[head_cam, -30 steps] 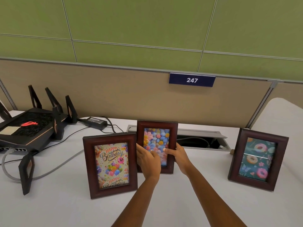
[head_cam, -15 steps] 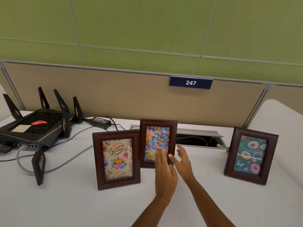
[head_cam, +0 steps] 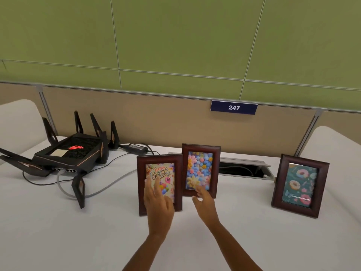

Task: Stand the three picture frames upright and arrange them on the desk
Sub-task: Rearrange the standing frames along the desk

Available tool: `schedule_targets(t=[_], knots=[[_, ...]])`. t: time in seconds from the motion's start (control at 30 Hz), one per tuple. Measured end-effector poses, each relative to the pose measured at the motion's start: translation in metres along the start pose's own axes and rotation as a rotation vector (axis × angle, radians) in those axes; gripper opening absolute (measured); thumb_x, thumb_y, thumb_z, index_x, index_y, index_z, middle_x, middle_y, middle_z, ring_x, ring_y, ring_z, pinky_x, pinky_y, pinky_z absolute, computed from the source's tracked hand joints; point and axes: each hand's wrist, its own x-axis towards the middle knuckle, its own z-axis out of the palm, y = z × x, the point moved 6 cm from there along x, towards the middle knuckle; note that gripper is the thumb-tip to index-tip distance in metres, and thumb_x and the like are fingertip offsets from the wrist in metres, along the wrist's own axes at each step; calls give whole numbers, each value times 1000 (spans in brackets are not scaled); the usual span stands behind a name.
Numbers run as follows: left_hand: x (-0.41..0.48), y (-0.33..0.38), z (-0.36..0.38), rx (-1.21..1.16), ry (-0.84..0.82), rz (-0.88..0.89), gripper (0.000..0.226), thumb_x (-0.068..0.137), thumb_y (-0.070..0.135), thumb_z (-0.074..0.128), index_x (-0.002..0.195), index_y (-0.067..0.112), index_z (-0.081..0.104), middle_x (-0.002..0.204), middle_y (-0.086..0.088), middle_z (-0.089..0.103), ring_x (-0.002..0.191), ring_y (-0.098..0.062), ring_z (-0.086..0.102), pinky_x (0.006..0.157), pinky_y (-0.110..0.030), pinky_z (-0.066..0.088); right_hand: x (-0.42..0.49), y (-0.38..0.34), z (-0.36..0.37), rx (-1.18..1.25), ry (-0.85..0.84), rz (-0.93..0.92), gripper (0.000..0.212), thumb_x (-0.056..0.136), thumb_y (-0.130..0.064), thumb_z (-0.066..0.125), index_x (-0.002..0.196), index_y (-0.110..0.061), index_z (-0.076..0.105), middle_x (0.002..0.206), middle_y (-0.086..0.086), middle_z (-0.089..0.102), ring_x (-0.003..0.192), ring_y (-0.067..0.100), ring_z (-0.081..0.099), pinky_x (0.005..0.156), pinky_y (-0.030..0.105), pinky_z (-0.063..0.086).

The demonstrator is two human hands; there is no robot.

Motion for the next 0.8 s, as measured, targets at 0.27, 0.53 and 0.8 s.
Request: schedule_targets(t=[0.27, 0.53, 0.8], knots=[[33, -54, -19, -318, -301, -425, 52, 95, 21, 39, 140, 6, 19, 144, -20, 35, 129, -33, 40, 103, -47, 43, 4, -29, 43, -28, -248, 117, 50, 93, -5, 43, 139, -5, 24, 145, 15, 36, 133, 27, 37, 109, 40, 36], [45, -75, -45, -376, -346, -431, 33, 98, 23, 30, 116, 1, 47, 116, -21, 58, 109, -31, 56, 86, -37, 46, -6, -33, 46, 28, 11, 162, 37, 90, 1, 46, 127, 2, 42, 131, 22, 51, 122, 32, 48, 101, 41, 43], [53, -104, -86, -597, -383, -416, 34, 97, 34, 25, 97, 19, 56, 100, -8, 64, 101, -26, 60, 83, -32, 49, -39, -46, 82, 182, 78, 144, 28, 89, 1, 47, 117, 2, 51, 119, 18, 59, 99, 19, 52, 91, 34, 47]])
